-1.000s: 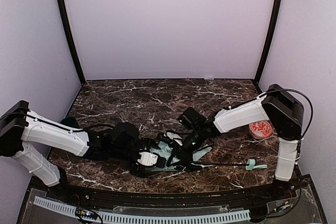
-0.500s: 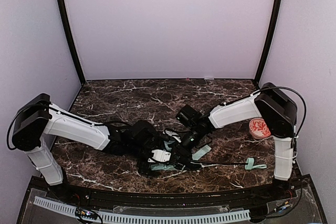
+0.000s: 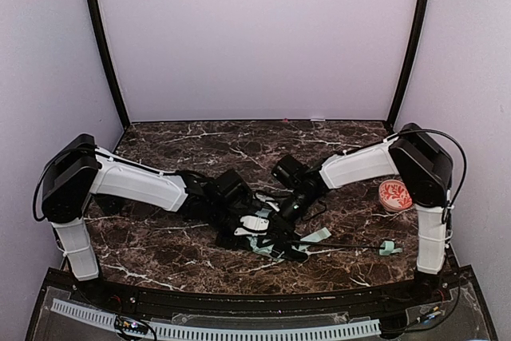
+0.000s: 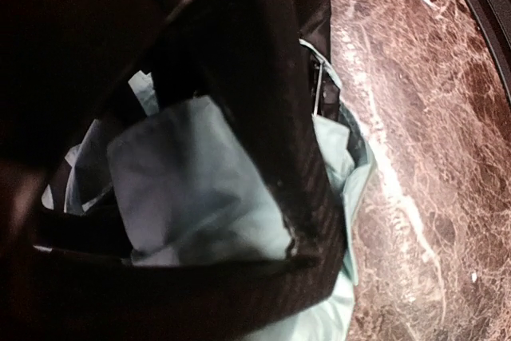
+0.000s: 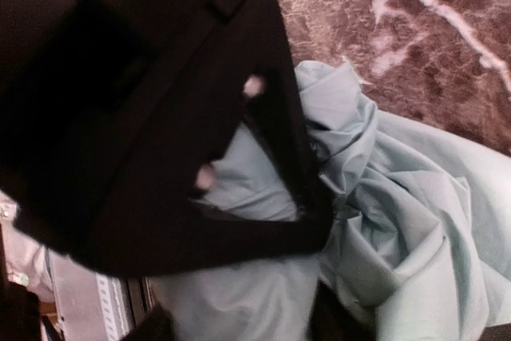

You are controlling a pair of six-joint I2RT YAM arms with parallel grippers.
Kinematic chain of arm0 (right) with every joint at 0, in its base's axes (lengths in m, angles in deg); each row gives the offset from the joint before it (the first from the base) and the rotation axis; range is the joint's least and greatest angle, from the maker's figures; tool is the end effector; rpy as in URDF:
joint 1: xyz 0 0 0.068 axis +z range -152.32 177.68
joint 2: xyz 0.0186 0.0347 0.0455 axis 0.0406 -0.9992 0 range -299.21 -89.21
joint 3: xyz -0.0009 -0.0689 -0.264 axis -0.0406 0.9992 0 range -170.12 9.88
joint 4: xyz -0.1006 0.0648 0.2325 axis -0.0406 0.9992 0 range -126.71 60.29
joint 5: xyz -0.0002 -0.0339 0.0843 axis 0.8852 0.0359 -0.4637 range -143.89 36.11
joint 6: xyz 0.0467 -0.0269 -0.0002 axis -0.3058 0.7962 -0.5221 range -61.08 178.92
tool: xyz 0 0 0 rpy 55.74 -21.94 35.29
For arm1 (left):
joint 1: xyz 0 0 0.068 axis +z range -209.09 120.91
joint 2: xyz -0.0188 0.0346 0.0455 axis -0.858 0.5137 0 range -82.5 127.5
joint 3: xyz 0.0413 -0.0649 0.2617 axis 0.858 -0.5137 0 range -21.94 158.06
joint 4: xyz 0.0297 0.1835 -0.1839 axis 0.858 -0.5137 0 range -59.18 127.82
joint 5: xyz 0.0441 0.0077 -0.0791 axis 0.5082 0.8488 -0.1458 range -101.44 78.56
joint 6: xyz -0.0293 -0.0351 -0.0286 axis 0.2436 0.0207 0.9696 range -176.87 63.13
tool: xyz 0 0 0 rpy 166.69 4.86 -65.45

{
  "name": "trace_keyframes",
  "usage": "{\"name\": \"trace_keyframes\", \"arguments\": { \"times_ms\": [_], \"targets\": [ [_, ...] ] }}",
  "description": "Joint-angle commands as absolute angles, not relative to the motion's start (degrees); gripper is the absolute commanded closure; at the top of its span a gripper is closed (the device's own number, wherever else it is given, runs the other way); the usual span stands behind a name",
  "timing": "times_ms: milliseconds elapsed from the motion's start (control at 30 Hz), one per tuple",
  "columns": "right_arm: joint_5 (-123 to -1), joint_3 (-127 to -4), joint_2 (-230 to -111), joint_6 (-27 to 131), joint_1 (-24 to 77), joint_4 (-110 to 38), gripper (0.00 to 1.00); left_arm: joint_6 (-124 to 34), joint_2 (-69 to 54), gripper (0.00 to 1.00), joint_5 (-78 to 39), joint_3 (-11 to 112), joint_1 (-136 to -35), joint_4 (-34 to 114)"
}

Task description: Put away the umbrella

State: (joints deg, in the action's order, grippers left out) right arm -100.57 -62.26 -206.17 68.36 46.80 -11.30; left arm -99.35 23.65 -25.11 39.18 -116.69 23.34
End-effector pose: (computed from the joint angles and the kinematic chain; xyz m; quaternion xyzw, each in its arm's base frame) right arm 0.2350 0.3112 0.1260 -0.5018 0.7557 0.4206 0.0157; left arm 0.1881 -0.3119 0.1425 0.7544 0.5913 -0.1482 0.2437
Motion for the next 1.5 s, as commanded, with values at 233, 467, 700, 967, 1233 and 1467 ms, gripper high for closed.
{"name": "trace_keyframes", "arguments": {
  "times_ms": [233,467,700,967,1233,1467],
  "targets": [
    [-90.7,-57.7,-190.1,67.4,37.4,-18.1,0.33,-90.4,32.6,1.0,-23.0,37.0,-114.6,9.7],
    [-84.5,-52.8,-182.3,67.8,34.1,-16.4,0.31,-82.0,33.1,1.0,-28.6,40.6,-109.9,10.8],
    [-75.4,-38.5,-168.2,57.8,36.4,-36.4,0.36,-69.8,31.8,1.0,-26.7,40.6,-106.6,19.8],
    [-77.9,-22.4,-169.0,52.1,45.0,-60.7,0.46,-68.8,31.9,1.0,-20.1,40.3,-106.5,22.5],
    [-74.0,-23.5,-180.8,53.4,48.7,-61.7,0.41,-68.0,31.6,1.0,-19.8,40.1,-106.5,23.6],
    [-73.0,-23.9,-188.1,53.6,49.8,-62.1,0.69,-66.5,30.1,1.0,-21.3,39.3,-106.4,26.2]
  ]
}}
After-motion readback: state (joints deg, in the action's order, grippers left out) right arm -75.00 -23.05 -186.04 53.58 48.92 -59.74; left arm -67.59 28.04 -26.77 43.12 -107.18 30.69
